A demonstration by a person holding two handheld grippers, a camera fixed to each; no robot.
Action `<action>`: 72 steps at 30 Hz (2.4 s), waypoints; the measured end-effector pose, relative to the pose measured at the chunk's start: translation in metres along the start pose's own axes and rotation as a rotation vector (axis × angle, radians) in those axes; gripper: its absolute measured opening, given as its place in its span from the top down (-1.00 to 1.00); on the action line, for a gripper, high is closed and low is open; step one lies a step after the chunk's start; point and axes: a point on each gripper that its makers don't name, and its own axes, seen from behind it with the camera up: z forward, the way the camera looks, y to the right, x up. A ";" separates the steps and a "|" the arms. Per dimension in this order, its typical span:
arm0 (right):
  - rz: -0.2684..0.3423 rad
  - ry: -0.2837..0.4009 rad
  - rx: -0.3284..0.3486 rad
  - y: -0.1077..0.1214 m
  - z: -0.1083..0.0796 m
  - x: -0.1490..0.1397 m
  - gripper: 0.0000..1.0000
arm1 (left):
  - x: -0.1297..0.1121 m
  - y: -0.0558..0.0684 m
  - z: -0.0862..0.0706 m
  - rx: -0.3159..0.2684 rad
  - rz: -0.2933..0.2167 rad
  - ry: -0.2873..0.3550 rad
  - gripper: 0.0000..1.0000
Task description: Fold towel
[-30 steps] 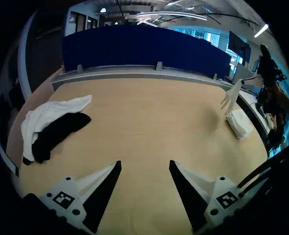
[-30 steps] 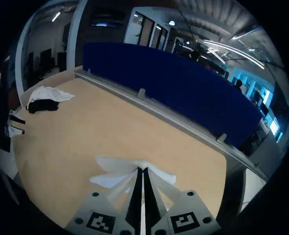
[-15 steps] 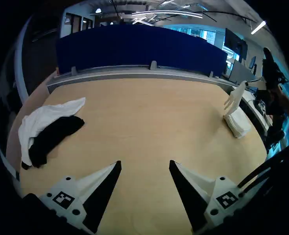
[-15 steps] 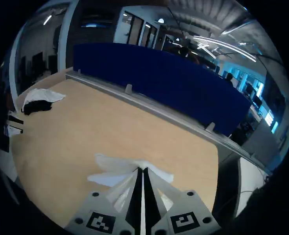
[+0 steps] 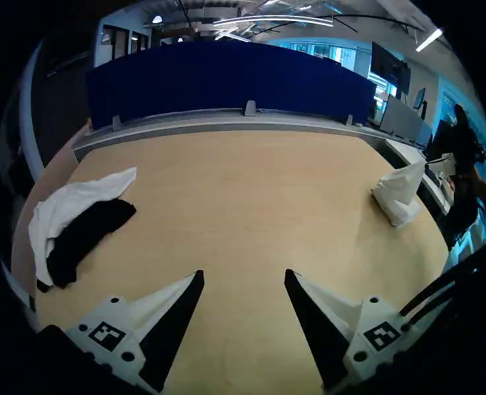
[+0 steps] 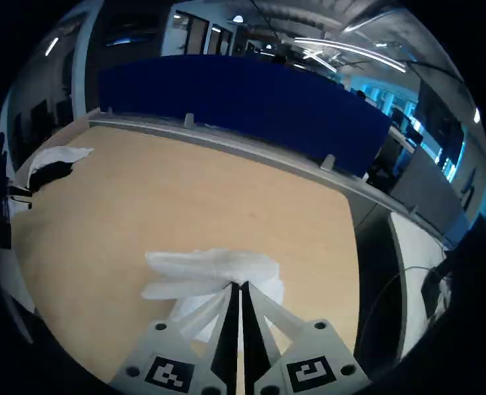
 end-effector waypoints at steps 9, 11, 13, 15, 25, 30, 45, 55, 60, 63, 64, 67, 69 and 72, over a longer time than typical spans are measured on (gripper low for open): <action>0.060 -0.074 -0.041 0.014 0.002 -0.061 0.96 | 0.000 0.009 0.001 -0.012 0.022 -0.005 -0.81; 0.073 -0.087 -0.051 0.016 0.003 -0.073 0.96 | -0.001 0.010 0.000 -0.013 0.025 -0.006 -0.81; 0.086 -0.101 -0.060 0.019 0.004 -0.084 0.96 | -0.001 0.011 -0.001 -0.012 0.028 -0.006 -0.81; 0.099 -0.114 -0.067 0.021 0.005 -0.095 0.96 | -0.001 0.011 -0.002 -0.010 0.030 -0.006 -0.81; 0.156 -0.189 -0.072 0.016 0.024 -0.141 0.96 | -0.005 0.008 -0.006 0.005 0.027 -0.008 -0.81; 0.169 -0.224 -0.076 0.012 0.034 -0.155 0.96 | -0.006 0.008 -0.007 0.008 0.027 -0.007 -0.81; 0.207 -0.223 -0.101 0.010 0.034 -0.161 0.37 | -0.001 0.003 -0.009 0.015 0.023 -0.001 -0.81; 0.228 -0.210 -0.119 0.004 0.025 -0.163 -1.00 | 0.004 -0.003 -0.010 0.020 0.017 0.010 -0.81; 0.243 -0.196 -0.120 0.000 0.021 -0.161 -1.00 | 0.005 -0.005 -0.012 0.019 0.014 0.016 -0.81; 0.244 -0.184 -0.125 0.000 0.019 -0.159 -1.00 | 0.005 -0.006 -0.013 0.019 0.013 0.018 -0.81; 0.243 -0.179 -0.125 -0.001 0.018 -0.157 -1.00 | 0.005 -0.006 -0.013 0.018 0.013 0.018 -0.81; 0.241 -0.161 -0.122 -0.003 0.016 -0.150 -1.00 | 0.005 -0.007 -0.013 0.018 0.011 0.021 -0.81; 0.239 -0.146 -0.118 -0.005 0.014 -0.143 -1.00 | 0.005 -0.007 -0.013 0.018 0.008 0.023 -0.81; 0.231 -0.118 -0.113 -0.006 0.015 -0.129 -1.00 | 0.006 -0.007 -0.014 0.018 0.006 0.025 -0.81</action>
